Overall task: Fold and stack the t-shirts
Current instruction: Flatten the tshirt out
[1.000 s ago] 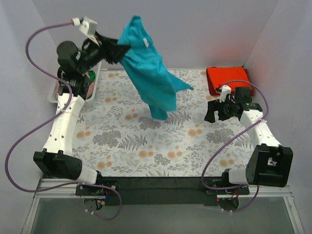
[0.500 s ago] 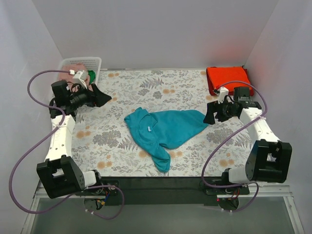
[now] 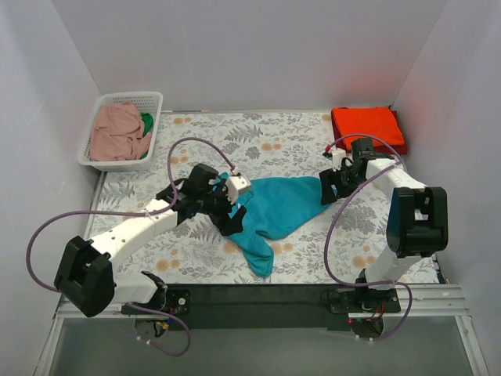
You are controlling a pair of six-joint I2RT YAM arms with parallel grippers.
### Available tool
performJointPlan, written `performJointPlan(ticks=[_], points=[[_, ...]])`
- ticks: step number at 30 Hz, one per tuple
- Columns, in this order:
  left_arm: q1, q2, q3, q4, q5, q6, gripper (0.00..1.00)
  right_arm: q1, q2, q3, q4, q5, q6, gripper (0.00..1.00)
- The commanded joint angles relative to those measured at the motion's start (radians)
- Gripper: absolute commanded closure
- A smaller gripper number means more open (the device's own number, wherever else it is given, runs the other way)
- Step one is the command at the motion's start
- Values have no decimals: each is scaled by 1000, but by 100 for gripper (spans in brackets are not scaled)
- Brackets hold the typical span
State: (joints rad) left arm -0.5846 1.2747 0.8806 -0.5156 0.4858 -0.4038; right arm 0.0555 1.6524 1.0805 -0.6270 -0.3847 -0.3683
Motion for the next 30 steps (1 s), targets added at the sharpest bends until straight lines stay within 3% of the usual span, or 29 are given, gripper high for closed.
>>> performJointPlan(ticks=[1, 10, 13, 14, 17, 20, 23, 28, 29, 30], points=[[-99, 49, -31, 112, -200, 80, 19, 12, 61, 64, 42, 52, 14, 23], [-121, 204, -57, 216, -249, 137, 23, 37, 191, 110, 81, 150, 54, 26], [-118, 222, -75, 224, -280, 140, 41, 37, 214, 108, 78, 193, 58, 39], [-107, 221, -71, 218, -276, 137, 56, 37, 216, 105, 73, 228, 57, 49], [50, 177, -22, 160, -124, 125, 67, 35, 207, 76, 73, 329, 51, 62], [227, 141, 20, 73, -76, 213, 90, 15, 193, 41, 69, 380, 46, 65], [317, 121, -5, 49, -60, 279, 100, 7, 179, 15, 55, 405, 40, 66], [485, 138, 18, -53, 8, 399, 98, 7, 113, -24, 23, 343, 8, 68], [486, 131, 36, -87, 34, 427, 93, 7, 98, -30, 15, 336, 2, 67], [476, 118, 73, -119, 128, 437, 80, 9, 87, -31, -6, 323, -18, 66]])
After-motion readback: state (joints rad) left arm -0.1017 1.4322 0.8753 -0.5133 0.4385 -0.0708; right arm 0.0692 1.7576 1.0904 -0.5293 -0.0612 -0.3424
